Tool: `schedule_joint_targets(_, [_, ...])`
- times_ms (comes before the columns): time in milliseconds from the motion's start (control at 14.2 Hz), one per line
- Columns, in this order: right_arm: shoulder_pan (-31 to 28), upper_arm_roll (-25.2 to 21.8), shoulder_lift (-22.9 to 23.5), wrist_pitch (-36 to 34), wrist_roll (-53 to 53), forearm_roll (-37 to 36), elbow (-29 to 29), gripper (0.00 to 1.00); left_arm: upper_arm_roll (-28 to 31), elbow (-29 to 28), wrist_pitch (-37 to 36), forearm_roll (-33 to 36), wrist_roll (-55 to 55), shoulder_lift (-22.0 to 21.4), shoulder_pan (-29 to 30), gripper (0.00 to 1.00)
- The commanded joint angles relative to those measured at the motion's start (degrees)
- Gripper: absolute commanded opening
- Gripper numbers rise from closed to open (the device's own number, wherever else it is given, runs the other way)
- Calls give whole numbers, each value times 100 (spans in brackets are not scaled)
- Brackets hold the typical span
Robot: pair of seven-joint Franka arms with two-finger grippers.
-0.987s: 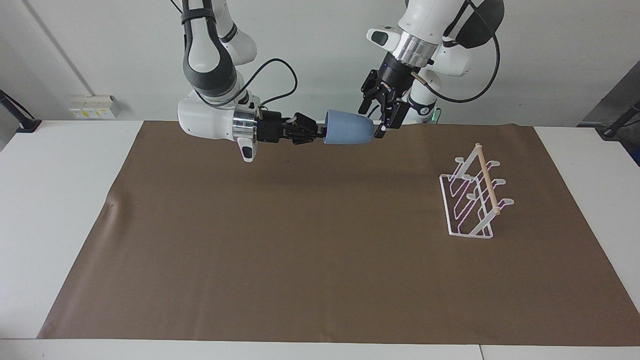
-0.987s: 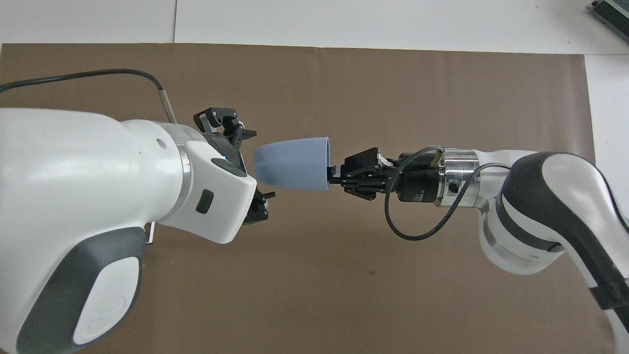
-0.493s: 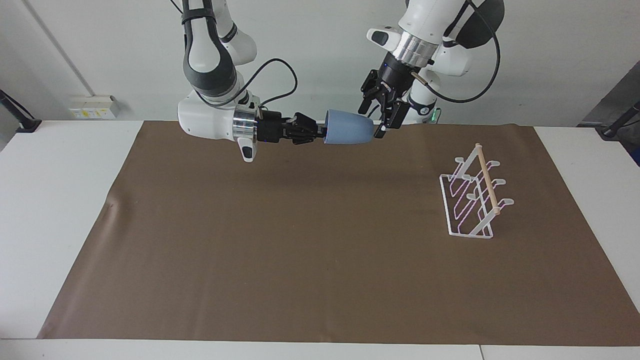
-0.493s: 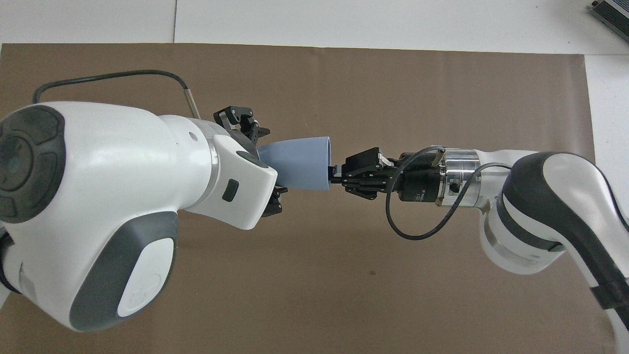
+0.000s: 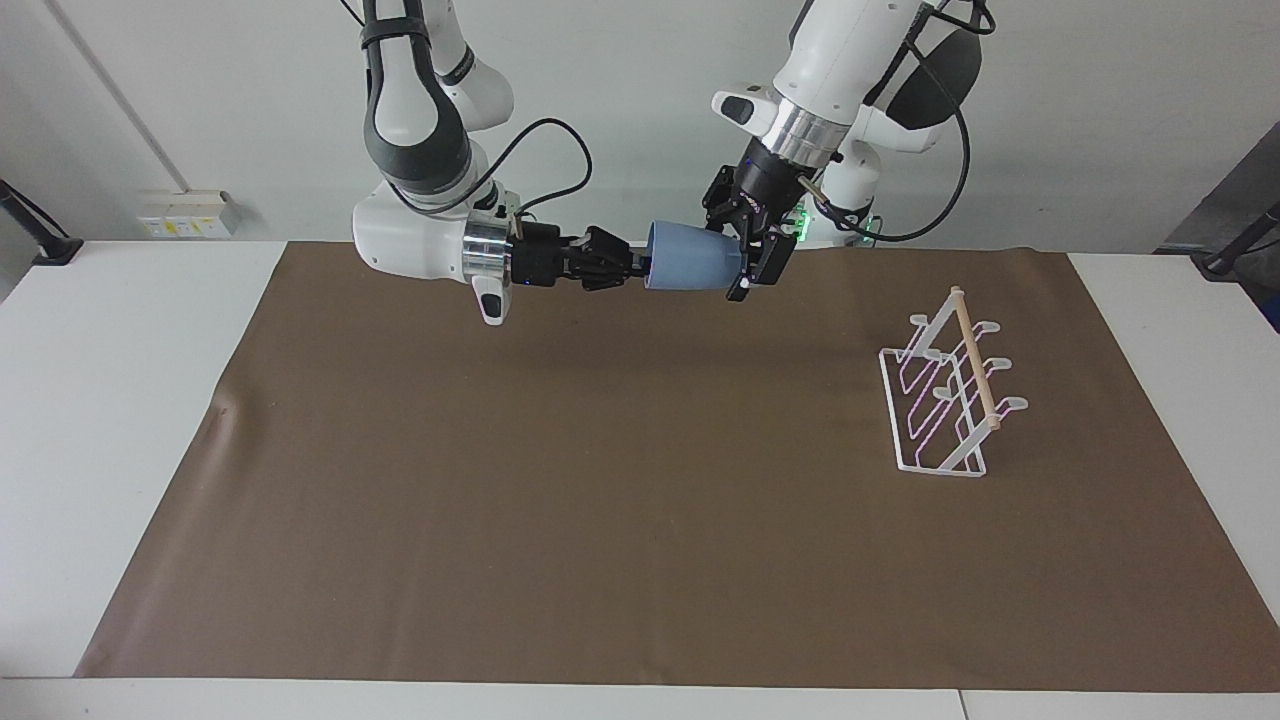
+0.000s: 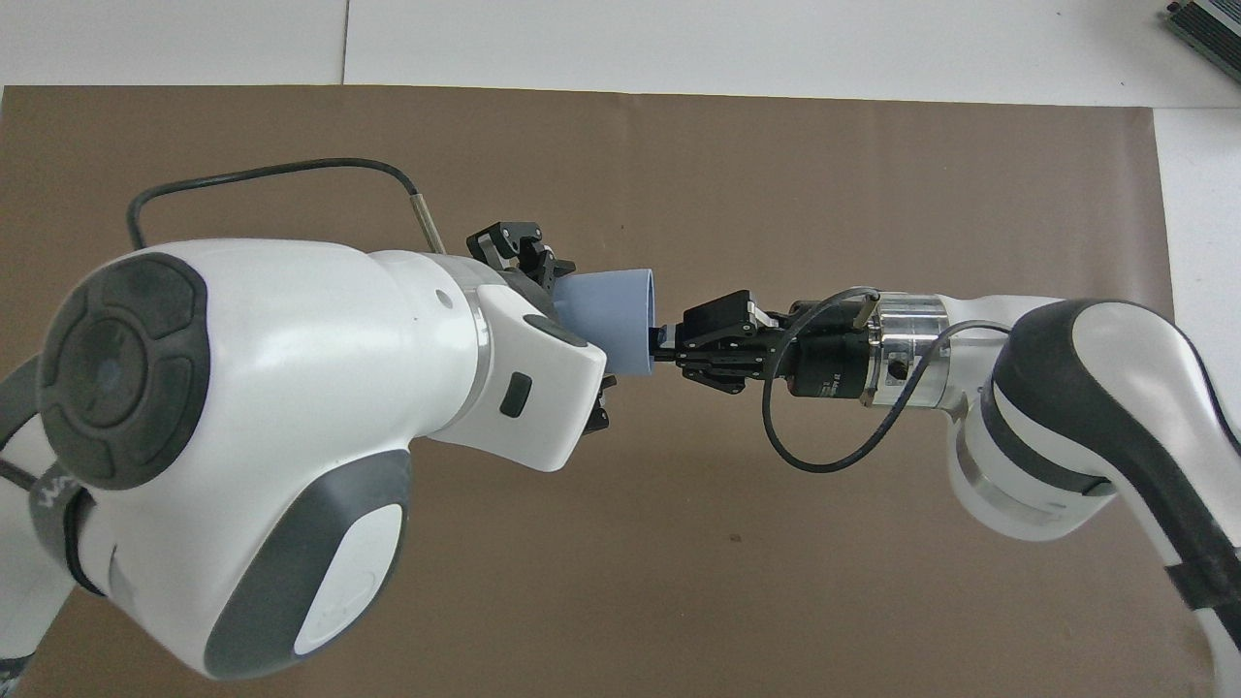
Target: Hang cup on cup holder
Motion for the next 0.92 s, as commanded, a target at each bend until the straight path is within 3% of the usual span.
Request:
schedule_joint_targets(0, [-71, 43, -122, -23, -122, -75, -118, 0, 52, 31, 129, -66, -150, 57, -92, 100])
schedule_joint_targets(70, [-71, 43, -122, -23, -122, -75, -118, 0, 44, 5, 147, -57, -142, 57, -101, 100])
schedule_joint_targets(141, [-71, 43, -122, -23, -122, -75, -118, 0, 52, -65, 182, -48, -107, 48, -119, 81])
schedule_joint_targets(211, [-71, 43, -130, -31, -122, -75, -127, 0, 52, -109, 147, -48, -150, 39, -119, 27])
schedule_joint_targets(282, [-80, 43, -148, -66, -122, -75, -127, 0, 52, -136, 121, -48, -159, 39, -119, 4])
schedule_joint_targets(352, [-141, 43, -148, -93, -122, -75, -127, 0, 52, -171, 120, -48, -185, 31, -119, 0])
schedule_joint_targets(705, [-212, 34, -166, -181, -104, -84, -162, 0, 52, -180, 77, -48, -247, 22, -75, 0])
schedule_joint_targets(846, [-221, 34, -157, -172, -60, -102, -162, 32, 52, -180, 41, -48, -256, 22, -57, 0])
